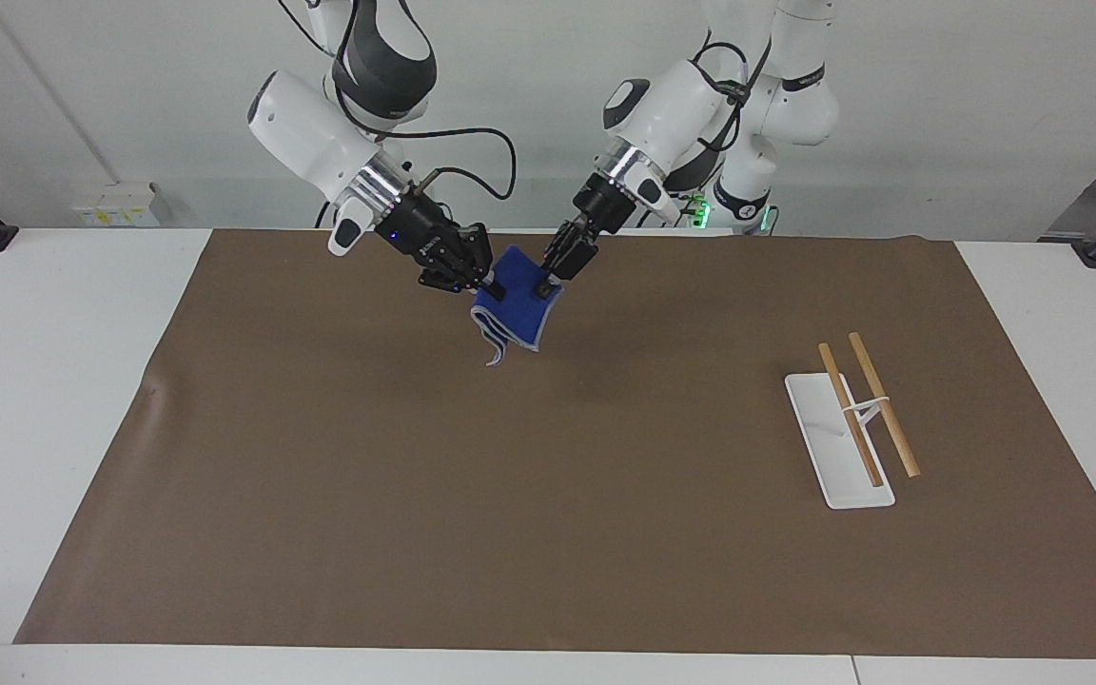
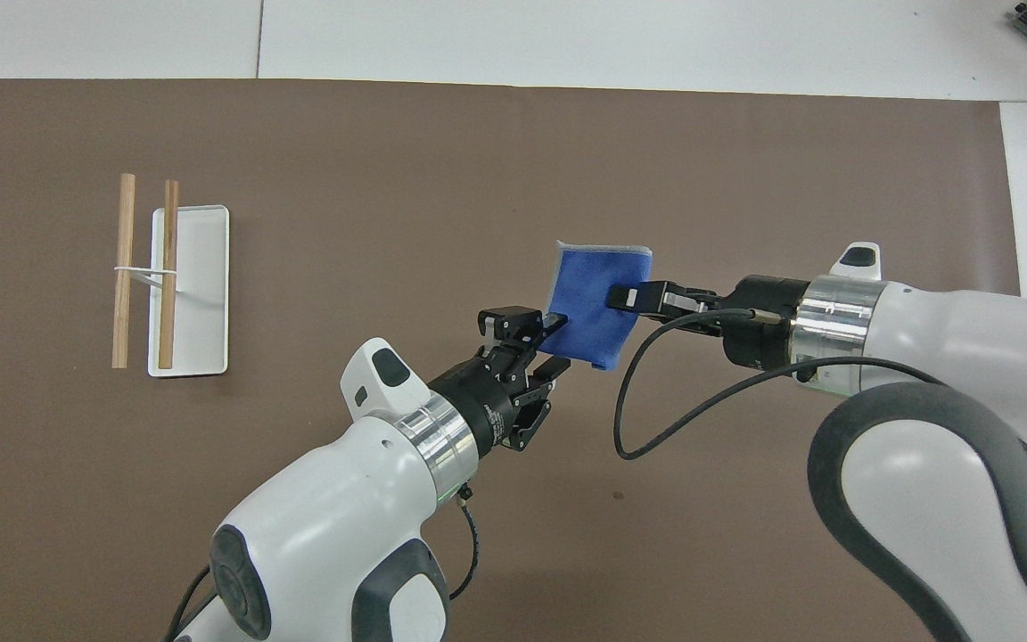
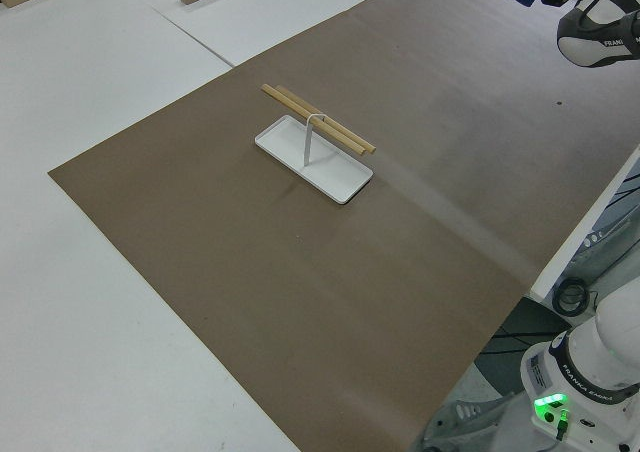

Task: Right arm passes towel to left arm to hang
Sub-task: 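Close the left gripper on the towel edge beside the right gripper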

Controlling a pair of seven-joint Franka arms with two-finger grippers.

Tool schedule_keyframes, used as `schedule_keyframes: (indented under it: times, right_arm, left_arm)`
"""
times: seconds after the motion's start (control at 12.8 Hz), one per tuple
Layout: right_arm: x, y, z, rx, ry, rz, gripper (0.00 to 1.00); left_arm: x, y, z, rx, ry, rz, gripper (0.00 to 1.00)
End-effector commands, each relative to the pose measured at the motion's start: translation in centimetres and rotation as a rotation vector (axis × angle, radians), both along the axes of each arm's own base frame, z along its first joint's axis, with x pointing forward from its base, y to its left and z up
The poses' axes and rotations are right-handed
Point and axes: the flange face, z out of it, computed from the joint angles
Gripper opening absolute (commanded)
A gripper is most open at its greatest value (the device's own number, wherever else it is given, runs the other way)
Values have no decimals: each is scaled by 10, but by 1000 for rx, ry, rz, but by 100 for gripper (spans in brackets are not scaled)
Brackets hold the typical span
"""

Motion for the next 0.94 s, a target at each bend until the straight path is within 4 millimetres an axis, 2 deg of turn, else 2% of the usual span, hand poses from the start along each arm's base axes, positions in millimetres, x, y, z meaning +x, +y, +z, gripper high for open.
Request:
schedule_keyframes:
  times: [0.0, 0.23, 0.7, 0.78, 0.86]
  right_arm:
    - [5, -1, 1, -3, -20, 0, 0]
    - [5, -2, 2, -3, -21, -2, 0]
    - [6, -4, 2, -3, -20, -6, 0]
    - [6, -4, 2, -1, -16, -9, 8]
    - [6, -7, 1, -1, -13, -15, 28]
  left_arm:
    - [5, 0, 0, 12, -28, -19, 24]
    - [6, 1, -2, 34, -49, -44, 2]
    - [9, 4, -3, 68, -92, -82, 0]
    - [10, 5, -2, 69, -94, -83, 0]
    - [10, 5, -2, 70, -95, -82, 0]
